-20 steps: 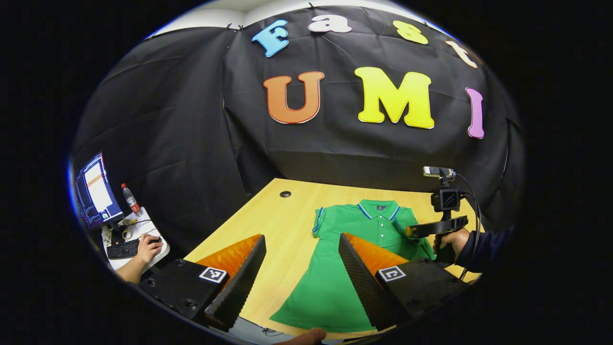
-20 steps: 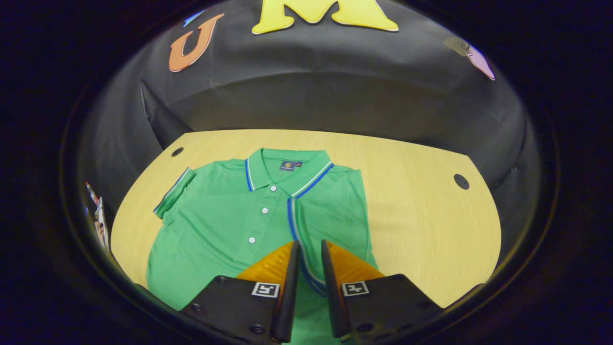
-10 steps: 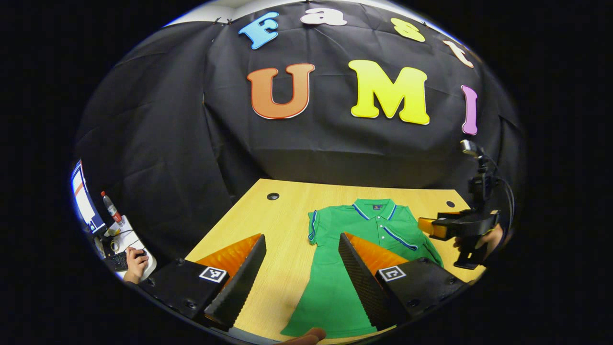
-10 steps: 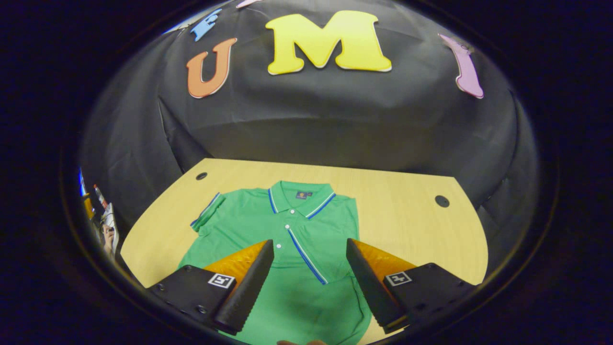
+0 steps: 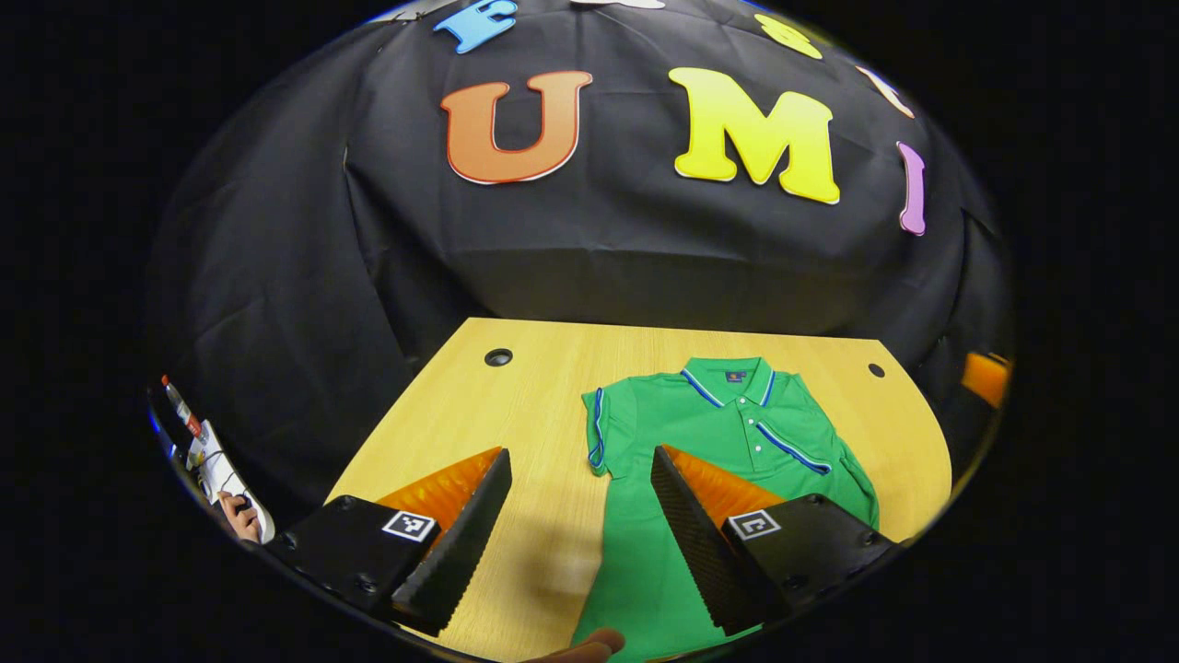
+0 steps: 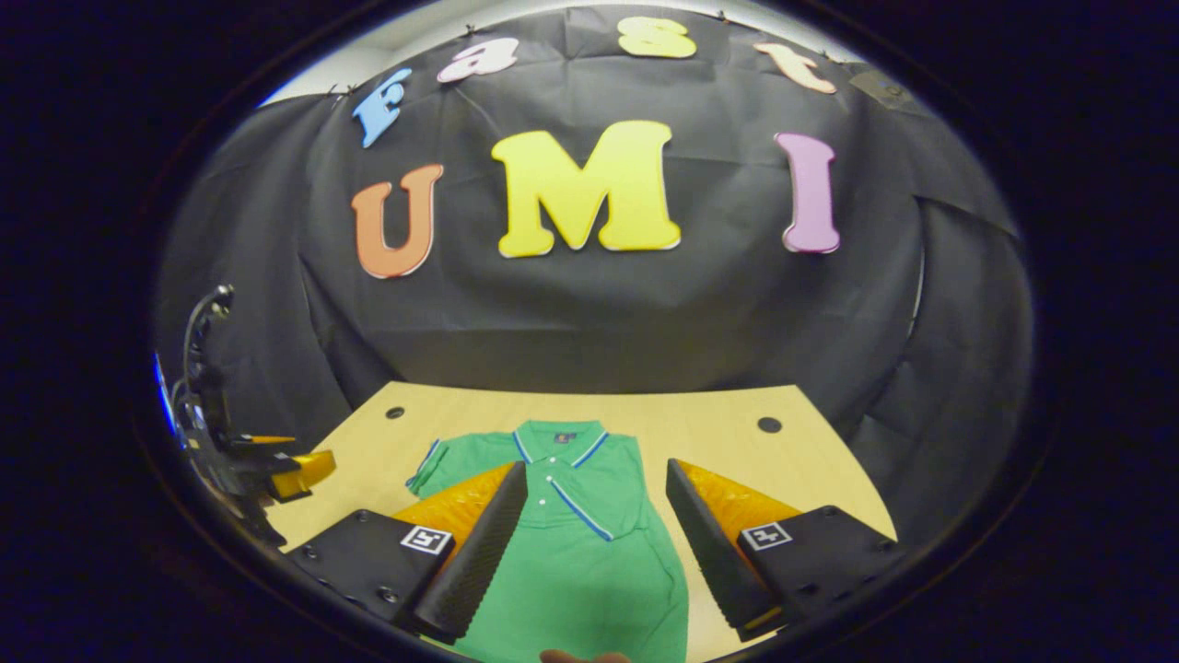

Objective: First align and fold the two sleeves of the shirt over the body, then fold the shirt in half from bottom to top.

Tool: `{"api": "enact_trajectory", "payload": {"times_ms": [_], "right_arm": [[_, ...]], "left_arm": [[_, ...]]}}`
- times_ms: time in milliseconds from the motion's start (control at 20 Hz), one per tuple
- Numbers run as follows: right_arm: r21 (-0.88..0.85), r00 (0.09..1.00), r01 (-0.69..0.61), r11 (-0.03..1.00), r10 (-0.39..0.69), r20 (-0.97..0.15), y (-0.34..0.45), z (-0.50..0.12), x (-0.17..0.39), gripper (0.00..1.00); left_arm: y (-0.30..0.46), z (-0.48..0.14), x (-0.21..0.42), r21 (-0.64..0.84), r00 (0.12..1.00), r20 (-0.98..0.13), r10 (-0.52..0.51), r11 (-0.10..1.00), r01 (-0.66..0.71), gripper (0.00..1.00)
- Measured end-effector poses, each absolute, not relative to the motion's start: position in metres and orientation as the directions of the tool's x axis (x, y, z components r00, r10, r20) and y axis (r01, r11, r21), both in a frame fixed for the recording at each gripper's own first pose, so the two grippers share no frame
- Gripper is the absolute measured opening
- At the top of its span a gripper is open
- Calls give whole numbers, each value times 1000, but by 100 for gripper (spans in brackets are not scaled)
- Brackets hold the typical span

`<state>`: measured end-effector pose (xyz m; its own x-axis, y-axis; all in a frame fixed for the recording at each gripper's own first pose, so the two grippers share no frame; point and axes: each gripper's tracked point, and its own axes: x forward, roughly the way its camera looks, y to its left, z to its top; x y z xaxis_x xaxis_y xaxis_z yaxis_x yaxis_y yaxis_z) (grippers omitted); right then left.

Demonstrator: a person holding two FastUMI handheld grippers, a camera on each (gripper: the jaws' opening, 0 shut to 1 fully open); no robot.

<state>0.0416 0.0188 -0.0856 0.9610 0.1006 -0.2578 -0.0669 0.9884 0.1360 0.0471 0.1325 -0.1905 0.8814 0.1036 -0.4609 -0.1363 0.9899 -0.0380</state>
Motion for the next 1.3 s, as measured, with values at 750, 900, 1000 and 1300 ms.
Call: {"api": "enact_trajectory", "payload": {"times_ms": [750, 900, 1000, 1300], "right_arm": [[-54, 969, 42, 998, -54, -242, -4, -45, -36, 93], [-67, 962, 50, 996, -67, -266, -5, -46, -39, 94], [-70, 957, 63, 996, -80, -280, -6, -50, -40, 94], [-61, 947, 72, 996, -87, -309, -3, -62, -37, 94]], "left_arm": [[129, -306, 163, -37, 741, -671, 29, 997, -73, 99], [138, -308, 185, -43, 732, -679, 49, 993, -106, 99], [142, -311, 195, -59, 711, -701, 53, 989, -133, 96], [145, -324, 205, -94, 670, -740, 49, 980, -176, 72]]}}
